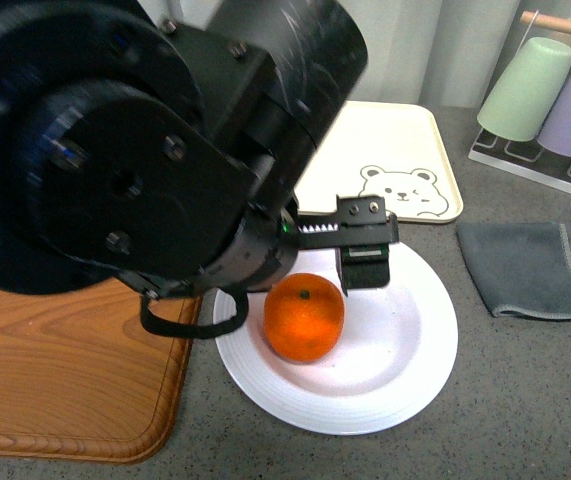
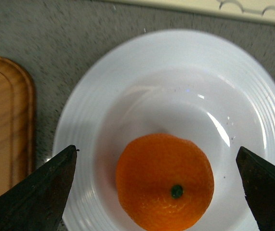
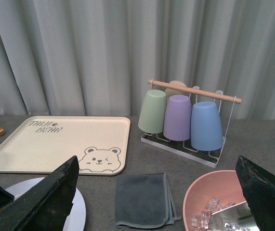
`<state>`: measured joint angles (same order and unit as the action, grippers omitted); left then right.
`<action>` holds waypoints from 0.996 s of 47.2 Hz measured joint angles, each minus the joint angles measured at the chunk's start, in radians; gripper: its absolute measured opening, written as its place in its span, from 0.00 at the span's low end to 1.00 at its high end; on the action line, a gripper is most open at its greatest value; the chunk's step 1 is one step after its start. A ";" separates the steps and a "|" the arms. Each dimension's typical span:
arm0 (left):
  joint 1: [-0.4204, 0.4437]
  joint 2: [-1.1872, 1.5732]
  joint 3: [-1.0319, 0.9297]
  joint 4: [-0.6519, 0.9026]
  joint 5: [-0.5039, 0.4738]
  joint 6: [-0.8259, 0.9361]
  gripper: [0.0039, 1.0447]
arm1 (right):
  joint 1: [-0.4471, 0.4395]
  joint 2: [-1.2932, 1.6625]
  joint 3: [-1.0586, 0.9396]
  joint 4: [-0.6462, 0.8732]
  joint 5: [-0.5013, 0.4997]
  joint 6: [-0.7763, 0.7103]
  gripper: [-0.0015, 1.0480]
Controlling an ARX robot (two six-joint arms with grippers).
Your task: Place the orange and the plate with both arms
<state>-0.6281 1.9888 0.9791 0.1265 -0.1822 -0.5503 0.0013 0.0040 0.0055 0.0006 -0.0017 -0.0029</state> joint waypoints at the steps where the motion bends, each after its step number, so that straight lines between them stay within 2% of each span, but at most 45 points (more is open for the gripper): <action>1: 0.006 -0.016 -0.006 0.002 -0.003 0.004 0.94 | 0.000 0.000 0.000 0.000 0.000 0.000 0.91; 14: 0.166 -0.351 -0.212 -0.002 -0.058 0.074 0.94 | 0.000 0.000 0.000 0.000 0.000 0.000 0.91; 26: 0.244 -0.534 -0.363 0.050 -0.074 0.088 0.93 | 0.000 0.000 0.000 0.000 0.000 0.000 0.91; 29: 0.252 -0.499 -0.460 0.373 -0.153 0.199 0.83 | 0.000 0.000 0.000 0.000 0.000 0.000 0.91; 32: 0.273 -0.474 -0.583 0.683 -0.143 0.329 0.73 | 0.000 0.000 0.000 0.000 -0.001 0.000 0.91; 35: 0.304 -0.493 -0.676 0.892 -0.127 0.426 0.63 | 0.000 0.000 0.000 0.000 0.002 0.000 0.91; 38: 0.335 -0.554 -0.719 1.000 -0.102 0.472 0.53 | 0.000 0.000 0.000 0.000 0.002 0.000 0.91; 47: 0.403 -0.716 -0.817 0.973 -0.037 0.526 0.22 | 0.000 0.000 0.000 0.000 0.000 0.000 0.91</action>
<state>-0.2249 1.2732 0.1619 1.0996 -0.2188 -0.0246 0.0013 0.0040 0.0055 0.0006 -0.0013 -0.0029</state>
